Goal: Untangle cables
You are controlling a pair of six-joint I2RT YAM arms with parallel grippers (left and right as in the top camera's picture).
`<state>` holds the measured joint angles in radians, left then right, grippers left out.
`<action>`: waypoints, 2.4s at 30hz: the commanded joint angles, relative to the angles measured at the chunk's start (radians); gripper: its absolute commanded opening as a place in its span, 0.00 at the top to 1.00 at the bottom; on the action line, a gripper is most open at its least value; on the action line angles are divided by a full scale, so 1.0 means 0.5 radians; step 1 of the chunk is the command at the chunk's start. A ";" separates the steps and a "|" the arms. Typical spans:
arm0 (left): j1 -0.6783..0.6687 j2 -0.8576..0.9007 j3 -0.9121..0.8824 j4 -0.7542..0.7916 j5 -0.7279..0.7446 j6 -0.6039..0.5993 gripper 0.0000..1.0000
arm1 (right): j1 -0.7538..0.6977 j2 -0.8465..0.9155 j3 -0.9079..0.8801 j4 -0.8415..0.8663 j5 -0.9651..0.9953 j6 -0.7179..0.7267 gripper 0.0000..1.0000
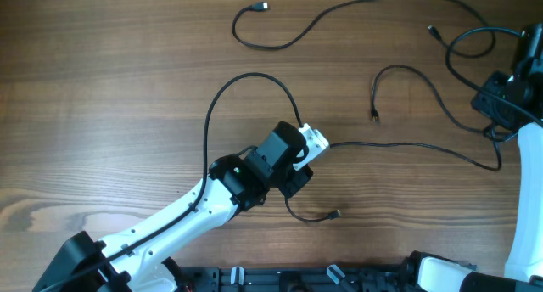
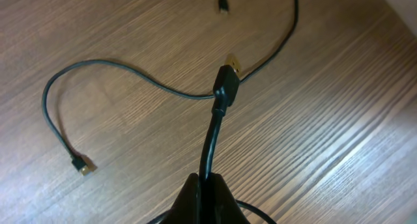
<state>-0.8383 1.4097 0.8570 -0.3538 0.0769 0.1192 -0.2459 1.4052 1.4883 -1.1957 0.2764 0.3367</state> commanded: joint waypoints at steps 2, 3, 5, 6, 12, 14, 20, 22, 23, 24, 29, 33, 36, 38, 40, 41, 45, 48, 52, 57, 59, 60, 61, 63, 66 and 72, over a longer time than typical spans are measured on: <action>-0.021 -0.013 -0.011 0.007 0.033 0.015 0.96 | -0.021 -0.016 -0.053 0.209 -0.591 -0.389 0.96; -0.034 -0.013 -0.011 0.009 0.033 0.015 0.96 | -0.021 -0.008 -0.053 0.209 -0.578 -0.319 0.96; -0.061 -0.013 -0.011 0.008 0.032 0.015 0.96 | -0.021 -0.017 -0.053 0.217 -0.603 -0.287 0.96; -0.079 -0.013 -0.011 0.011 0.033 0.015 0.96 | -0.019 -0.019 -0.053 0.221 -0.601 -0.294 0.96; -0.123 -0.012 -0.011 0.079 0.032 0.014 0.96 | -0.020 -0.019 -0.053 0.196 -0.594 -0.346 0.96; -0.123 -0.012 -0.011 0.083 0.032 0.016 0.96 | -0.021 -0.018 -0.053 0.189 -0.591 -0.355 0.96; -0.123 0.051 -0.012 0.081 0.031 0.018 0.96 | -0.021 -0.021 -0.053 0.167 -0.485 -0.354 0.96; -0.123 0.102 -0.012 0.081 0.032 0.017 0.96 | -0.040 -0.021 -0.053 0.169 -0.477 -0.353 0.96; -0.123 0.120 -0.012 0.081 0.033 0.017 0.96 | -0.058 -0.021 -0.053 0.169 -0.463 -0.352 0.96; -0.123 0.132 -0.012 0.081 0.033 0.017 0.96 | -0.079 -0.021 -0.053 0.169 -0.450 -0.351 0.96; -0.123 0.146 -0.012 0.087 0.034 0.017 0.96 | -0.299 -0.022 -0.053 0.192 -0.434 -0.354 0.96; -0.127 0.193 -0.012 0.095 0.034 0.017 0.96 | -0.599 -0.022 -0.053 0.276 -0.435 -0.361 0.96; -0.130 0.227 -0.012 0.135 0.098 0.017 0.96 | -0.782 -0.012 -0.053 0.329 -0.449 -0.359 0.96; -0.152 0.232 -0.012 0.186 0.123 0.017 0.96 | -0.875 -0.008 -0.053 0.367 -0.449 -0.359 0.96; -0.195 0.233 -0.012 0.253 0.123 0.018 0.96 | -0.962 -0.005 -0.053 0.446 -0.448 -0.359 0.96; -0.217 0.233 -0.012 0.277 0.123 0.021 0.96 | -1.003 -0.004 -0.053 0.488 -0.448 -0.359 0.96; -0.306 0.262 -0.012 0.328 0.122 0.069 0.96 | -1.152 0.080 -0.053 0.682 -0.441 -0.359 0.96; -0.307 0.336 -0.012 0.328 0.122 0.069 0.96 | -1.192 0.210 -0.053 0.738 -0.409 -0.359 0.96; -0.329 0.442 -0.012 0.330 0.124 0.069 0.96 | -1.227 0.409 -0.053 0.777 -0.396 -0.356 0.96; -0.356 0.500 -0.012 0.455 0.122 0.069 0.96 | -1.234 0.702 -0.053 0.806 -0.395 -0.359 0.96; -0.356 0.522 -0.012 0.505 0.122 0.069 0.96 | -1.236 0.803 -0.053 0.827 -0.394 -0.359 0.96; -0.356 0.525 -0.012 0.514 0.122 0.069 0.96 | -1.240 0.858 -0.053 0.840 -0.370 -0.359 0.96; -0.356 0.525 -0.012 0.513 0.122 0.069 0.96 | -1.241 0.893 -0.053 0.850 -0.346 -0.359 0.96; -0.356 0.525 -0.012 0.514 0.121 0.069 0.96 | -1.245 0.974 -0.053 0.886 -0.302 -0.359 0.96; -0.356 0.525 -0.012 0.539 0.121 0.069 0.96 | -1.261 1.073 -0.053 0.932 -0.245 -0.359 0.96; -0.356 0.525 -0.012 0.608 0.120 0.069 0.96 | -1.355 1.195 -0.053 0.972 -0.080 -0.363 0.96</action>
<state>-1.0130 1.6592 0.8570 -0.0605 0.1291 0.1379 -0.8936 1.9663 1.4639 -0.7166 0.1493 0.1692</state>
